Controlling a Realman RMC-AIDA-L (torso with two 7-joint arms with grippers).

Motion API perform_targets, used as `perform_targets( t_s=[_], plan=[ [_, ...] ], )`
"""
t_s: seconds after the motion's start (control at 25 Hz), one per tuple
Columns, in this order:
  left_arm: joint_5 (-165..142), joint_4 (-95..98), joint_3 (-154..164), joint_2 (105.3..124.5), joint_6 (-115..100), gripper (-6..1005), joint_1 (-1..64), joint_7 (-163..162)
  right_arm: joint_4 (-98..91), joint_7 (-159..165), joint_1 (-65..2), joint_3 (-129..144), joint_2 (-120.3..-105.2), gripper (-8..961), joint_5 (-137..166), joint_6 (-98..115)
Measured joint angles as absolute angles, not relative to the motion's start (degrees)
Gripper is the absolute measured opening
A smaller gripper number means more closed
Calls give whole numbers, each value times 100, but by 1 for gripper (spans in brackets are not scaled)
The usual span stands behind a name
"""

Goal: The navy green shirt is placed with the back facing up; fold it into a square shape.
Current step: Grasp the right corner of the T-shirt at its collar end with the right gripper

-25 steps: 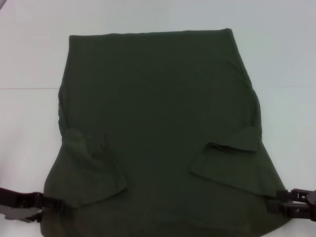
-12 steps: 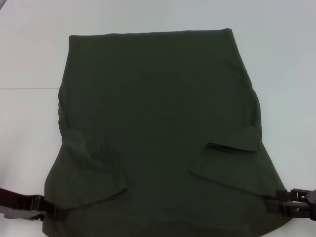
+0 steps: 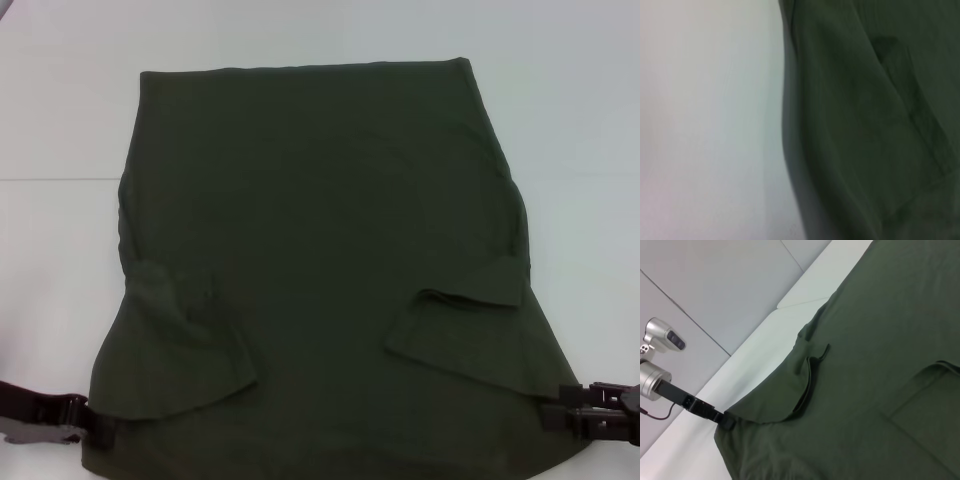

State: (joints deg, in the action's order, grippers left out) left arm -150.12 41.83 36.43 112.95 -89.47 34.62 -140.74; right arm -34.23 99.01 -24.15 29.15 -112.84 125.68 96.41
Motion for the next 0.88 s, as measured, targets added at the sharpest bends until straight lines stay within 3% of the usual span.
perform_targets(
  t_s=[0.16, 0.28, 0.44, 0.68, 0.88],
  plan=[
    [-15011, 4169, 3628, 11287, -8947, 87, 3463, -14077, -3526, 10512, -2442, 2911, -11233, 921, 12569, 9703],
    [-14999, 4176, 3627, 11284, -8947, 29, 3462, -14079, -3765, 11620, -2488, 2927, -11038, 920, 12569, 9986],
    [-14991, 4175, 3637, 11284, -8970, 29, 3483, -14079, -4528, 13414, -2502, 2936, -10801, 919, 12668, 10336],
    [-14961, 4184, 3639, 11284, -9012, 29, 3500, -14043, -5026, 14727, -2649, 2889, -10561, 884, 13436, 10335],
    [-14954, 4197, 3647, 11272, -9058, 29, 3526, -14033, -4982, 14898, -3013, 2915, -10609, 884, 14567, 10098]
  ],
)
